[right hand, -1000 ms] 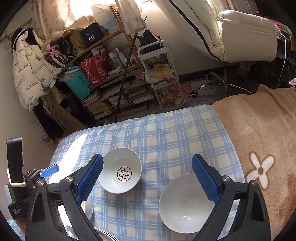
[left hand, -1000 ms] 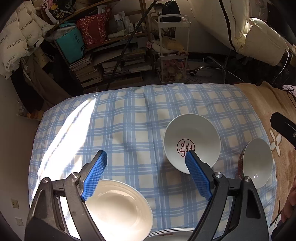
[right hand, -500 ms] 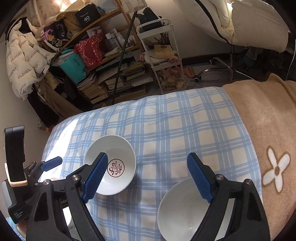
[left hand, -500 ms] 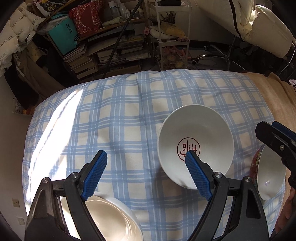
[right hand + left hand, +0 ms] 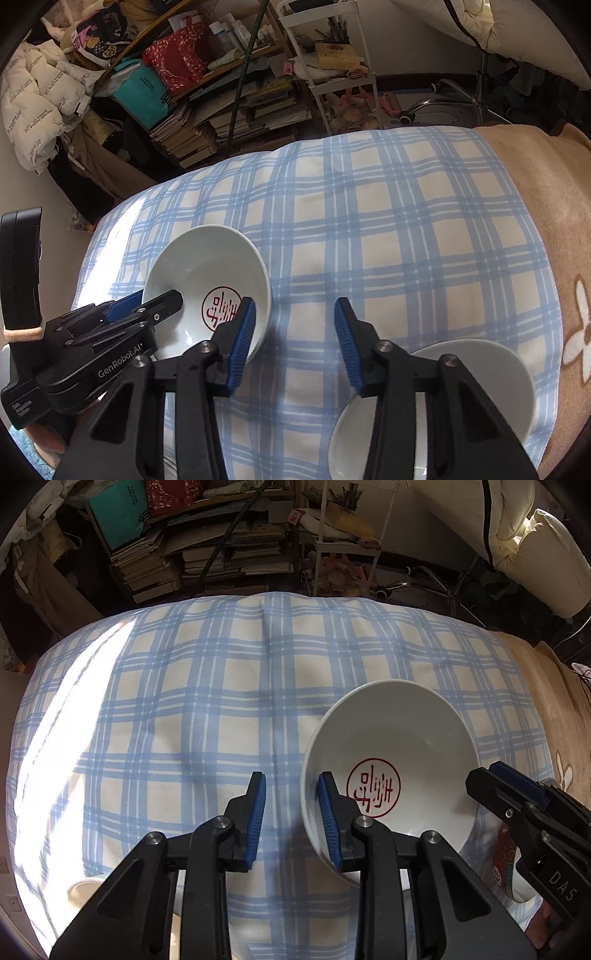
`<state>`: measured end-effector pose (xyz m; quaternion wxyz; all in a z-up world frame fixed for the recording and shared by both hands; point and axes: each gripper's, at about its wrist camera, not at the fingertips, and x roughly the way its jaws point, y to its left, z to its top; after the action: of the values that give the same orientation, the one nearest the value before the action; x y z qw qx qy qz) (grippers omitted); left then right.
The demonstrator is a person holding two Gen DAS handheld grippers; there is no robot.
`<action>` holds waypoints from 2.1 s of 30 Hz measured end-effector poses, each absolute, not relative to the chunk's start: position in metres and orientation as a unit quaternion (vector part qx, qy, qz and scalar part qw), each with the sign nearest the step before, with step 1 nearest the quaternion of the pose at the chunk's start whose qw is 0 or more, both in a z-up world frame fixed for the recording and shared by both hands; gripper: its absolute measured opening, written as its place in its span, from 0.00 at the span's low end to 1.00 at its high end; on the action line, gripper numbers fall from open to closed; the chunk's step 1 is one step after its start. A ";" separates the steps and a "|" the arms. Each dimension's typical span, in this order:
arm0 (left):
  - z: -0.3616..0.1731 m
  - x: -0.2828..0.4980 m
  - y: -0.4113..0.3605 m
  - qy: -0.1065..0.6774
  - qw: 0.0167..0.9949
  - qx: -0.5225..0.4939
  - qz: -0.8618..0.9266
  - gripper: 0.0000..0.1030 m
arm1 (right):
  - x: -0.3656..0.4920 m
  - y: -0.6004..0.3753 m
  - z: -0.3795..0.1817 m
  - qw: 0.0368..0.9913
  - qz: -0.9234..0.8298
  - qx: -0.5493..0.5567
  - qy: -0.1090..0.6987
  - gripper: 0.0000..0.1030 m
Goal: Organize plates and bowls
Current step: 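Close the left tool on the logo bowl rim while the right tool grips it, then lift the logo bowl with both tools and lower it into the red-label bowl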
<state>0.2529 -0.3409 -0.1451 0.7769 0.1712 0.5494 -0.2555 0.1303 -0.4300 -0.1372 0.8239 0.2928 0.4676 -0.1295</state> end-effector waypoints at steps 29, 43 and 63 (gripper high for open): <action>-0.090 0.210 -0.299 0.533 0.778 0.178 -0.280 0.10 | 0.106 -0.371 -0.091 0.852 -0.118 0.266 0.435 0.10; -0.044 0.185 -0.249 0.506 0.803 0.187 -0.253 0.12 | 0.093 -0.321 -0.047 0.879 -0.084 0.233 0.407 0.10; -0.057 0.176 -0.158 0.522 0.813 0.162 -0.200 0.12 | 0.111 -0.243 -0.061 0.880 -0.013 0.191 0.434 0.10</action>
<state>0.1763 -0.1580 -0.0573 0.8135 0.1617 0.5217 -0.1999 0.1106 -0.2434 -0.0606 0.8803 0.1908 0.4342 -0.0127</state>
